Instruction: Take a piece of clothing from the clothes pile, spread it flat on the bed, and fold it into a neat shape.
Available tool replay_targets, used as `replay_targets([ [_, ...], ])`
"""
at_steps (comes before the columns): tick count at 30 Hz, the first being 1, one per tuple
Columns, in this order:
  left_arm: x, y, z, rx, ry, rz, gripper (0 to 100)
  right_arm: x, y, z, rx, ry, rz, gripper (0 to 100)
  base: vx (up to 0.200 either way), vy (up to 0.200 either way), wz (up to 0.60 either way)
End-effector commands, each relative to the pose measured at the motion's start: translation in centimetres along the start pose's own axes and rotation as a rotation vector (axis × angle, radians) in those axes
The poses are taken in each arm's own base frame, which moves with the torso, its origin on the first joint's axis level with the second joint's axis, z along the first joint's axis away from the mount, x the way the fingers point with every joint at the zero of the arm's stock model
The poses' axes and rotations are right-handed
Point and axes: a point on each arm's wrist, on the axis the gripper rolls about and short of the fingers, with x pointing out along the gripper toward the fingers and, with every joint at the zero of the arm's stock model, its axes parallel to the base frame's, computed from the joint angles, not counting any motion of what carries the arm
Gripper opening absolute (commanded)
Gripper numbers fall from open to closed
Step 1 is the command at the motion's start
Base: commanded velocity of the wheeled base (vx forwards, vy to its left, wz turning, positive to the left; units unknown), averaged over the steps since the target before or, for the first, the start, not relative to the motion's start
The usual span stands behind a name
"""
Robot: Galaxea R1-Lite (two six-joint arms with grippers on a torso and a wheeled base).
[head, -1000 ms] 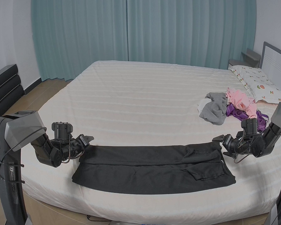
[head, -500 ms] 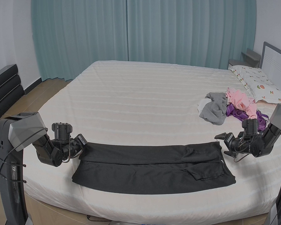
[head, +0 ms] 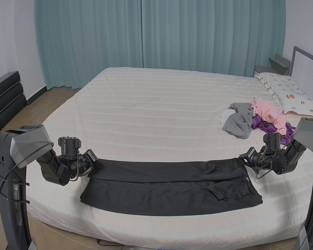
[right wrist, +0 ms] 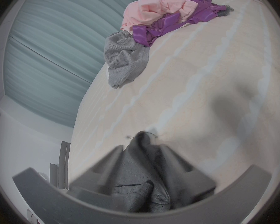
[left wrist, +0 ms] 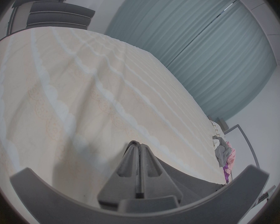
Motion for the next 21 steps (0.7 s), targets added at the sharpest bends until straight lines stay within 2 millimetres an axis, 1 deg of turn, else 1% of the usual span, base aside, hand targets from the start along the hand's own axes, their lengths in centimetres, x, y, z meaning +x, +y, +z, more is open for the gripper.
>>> replay_targets([
  [1, 0.0, 0.0, -0.1, 0.0, 0.005, 0.001, 0, 0.5, -0.4, -0.3, 0.001, 0.004, -0.005, 0, 0.0, 0.0, 0.0],
  [12, 0.1, 0.1, -0.2, 0.0, 0.006, 0.002, 0, 0.3, -0.7, 0.8, 0.026, -0.06, -0.003, 0, 0.0, 0.0, 0.0],
  [20, 0.1, 0.2, -0.3, 0.0, 0.011, 0.005, 0, 0.4, -0.9, 0.8, 0.03, -0.058, -0.007, 0, 0.0, 0.0, 0.0],
  [21, 0.0, 0.3, -0.4, -0.002, 0.015, 0.006, 100, 0.4, -1.0, 0.7, 0.032, -0.057, -0.008, 100, 0.0, 0.0, 0.0],
])
